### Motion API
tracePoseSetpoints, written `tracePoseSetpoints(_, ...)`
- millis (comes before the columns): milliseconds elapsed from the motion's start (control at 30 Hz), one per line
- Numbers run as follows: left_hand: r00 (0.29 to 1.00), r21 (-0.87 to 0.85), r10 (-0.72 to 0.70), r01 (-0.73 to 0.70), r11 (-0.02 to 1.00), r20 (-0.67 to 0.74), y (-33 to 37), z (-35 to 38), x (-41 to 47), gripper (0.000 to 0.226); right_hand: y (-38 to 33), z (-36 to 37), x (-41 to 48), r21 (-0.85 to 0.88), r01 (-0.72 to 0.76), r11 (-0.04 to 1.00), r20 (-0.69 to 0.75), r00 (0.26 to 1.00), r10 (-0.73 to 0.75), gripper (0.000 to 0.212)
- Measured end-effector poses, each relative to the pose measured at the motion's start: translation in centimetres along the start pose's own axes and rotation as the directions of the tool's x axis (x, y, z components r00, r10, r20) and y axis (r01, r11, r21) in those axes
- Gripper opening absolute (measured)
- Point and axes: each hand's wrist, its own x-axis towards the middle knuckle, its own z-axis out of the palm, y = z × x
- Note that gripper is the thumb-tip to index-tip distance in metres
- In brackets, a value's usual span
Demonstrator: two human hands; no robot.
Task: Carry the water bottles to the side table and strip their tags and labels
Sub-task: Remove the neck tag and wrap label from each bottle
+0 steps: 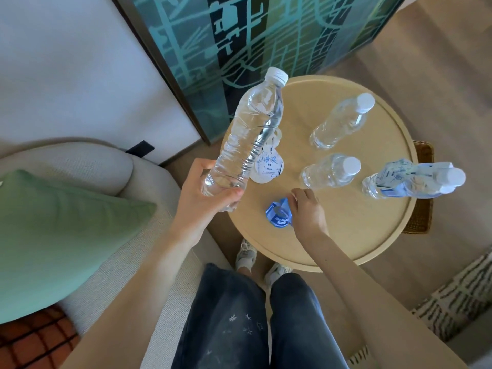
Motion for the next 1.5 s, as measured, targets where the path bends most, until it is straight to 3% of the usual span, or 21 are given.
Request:
tracePoseSetpoints(133, 1.0, 0.083, -0.005, 0.007, 0.996, -0.028, 0.3, 0.2, 0.0, 0.046, -1.5, -1.5, -1.2, -0.096, 0.07, 0.993, -0.065, 0.995, -0.076, 0.05)
tracePoseSetpoints(167, 1.0, 0.084, -0.01, 0.012, 0.996, -0.025, 0.5, 0.3, -0.1, 0.046, -1.7, -1.5, -1.6, -0.124, 0.138, 0.983, -0.129, 0.98, -0.154, 0.048)
tracePoseSetpoints(200, 1.0, 0.078, -0.018, 0.019, 0.997, -0.019, 0.7, 0.4, -0.2, 0.046, -2.2, -1.8, -2.2, -0.024, 0.194, 0.981, -0.234, 0.952, -0.195, 0.043)
tracePoseSetpoints(233, 1.0, 0.074, -0.024, 0.025, 0.997, -0.015, 1.1, 0.6, -0.4, 0.048, -3.2, -2.7, -2.6, 0.206, 0.197, 0.958, -0.322, 0.938, -0.124, 0.037)
tracePoseSetpoints(300, 1.0, 0.078, -0.029, 0.029, 0.996, -0.014, 2.1, 1.0, -0.8, 0.051, -5.3, -5.1, -3.6, 0.679, 0.094, 0.728, -0.208, 0.976, 0.068, 0.033)
tracePoseSetpoints(333, 1.0, 0.094, -0.026, 0.027, 0.995, -0.014, 2.8, 1.3, -1.1, 0.052, -6.5, -6.7, -3.8, 0.806, 0.078, 0.587, -0.154, 0.985, 0.08, 0.033)
tracePoseSetpoints(433, 0.999, 0.12, 0.002, -0.007, 0.993, 0.039, 5.2, 2.5, -1.8, 0.053, -9.1, -12.2, -4.5, 0.963, 0.103, 0.248, -0.099, 0.995, -0.028, 0.037)
tracePoseSetpoints(500, 0.996, 0.122, 0.022, -0.032, 0.992, 0.082, 6.9, 3.7, -2.3, 0.051, -10.3, -16.0, -5.3, 0.971, 0.155, 0.184, -0.133, 0.983, -0.125, 0.044)
tracePoseSetpoints(633, 0.992, 0.089, 0.04, -0.051, 0.995, 0.12, 10.8, 6.2, -2.9, 0.058, -11.2, -22.1, -7.2, 0.958, 0.224, 0.181, -0.194, 0.966, -0.17, 0.065)
tracePoseSetpoints(900, 0.949, 0.288, 0.138, -0.222, 0.932, 0.285, 16.0, 10.4, -1.6, 0.053, -9.2, -31.0, -9.8, 0.865, 0.401, 0.302, -0.404, 0.913, -0.054, 0.042)
tracePoseSetpoints(1033, 0.915, 0.436, 0.075, -0.259, 0.862, 0.395, 17.5, 12.8, 0.1, 0.062, -7.3, -32.9, -10.2, 0.854, 0.429, 0.294, -0.455, 0.89, 0.021, 0.035)
tracePoseSetpoints(1133, 0.886, 0.428, 0.013, -0.236, 0.873, 0.463, 18.2, 15.1, 1.1, 0.053, -5.9, -33.8, -10.4, 0.841, 0.44, 0.313, -0.487, 0.869, 0.086, 0.029)
tracePoseSetpoints(1300, 0.855, 0.463, 0.064, -0.339, 0.819, 0.514, 18.5, 18.9, 2.6, 0.038, -3.2, -35.6, -10.4, 0.797, 0.473, 0.377, -0.563, 0.807, 0.178, 0.034)
tracePoseSetpoints(1400, 0.848, 0.439, 0.02, -0.294, 0.849, 0.529, 17.8, 21.3, 3.7, 0.053, -1.0, -36.4, -9.3, 0.754, 0.472, 0.457, -0.614, 0.753, 0.235, 0.035)
tracePoseSetpoints(1500, 0.89, 0.434, 0.078, -0.294, 0.852, 0.45, 16.2, 23.6, 4.7, 0.061, 1.5, -36.8, -7.4, 0.73, 0.456, 0.51, -0.641, 0.715, 0.279, 0.033)
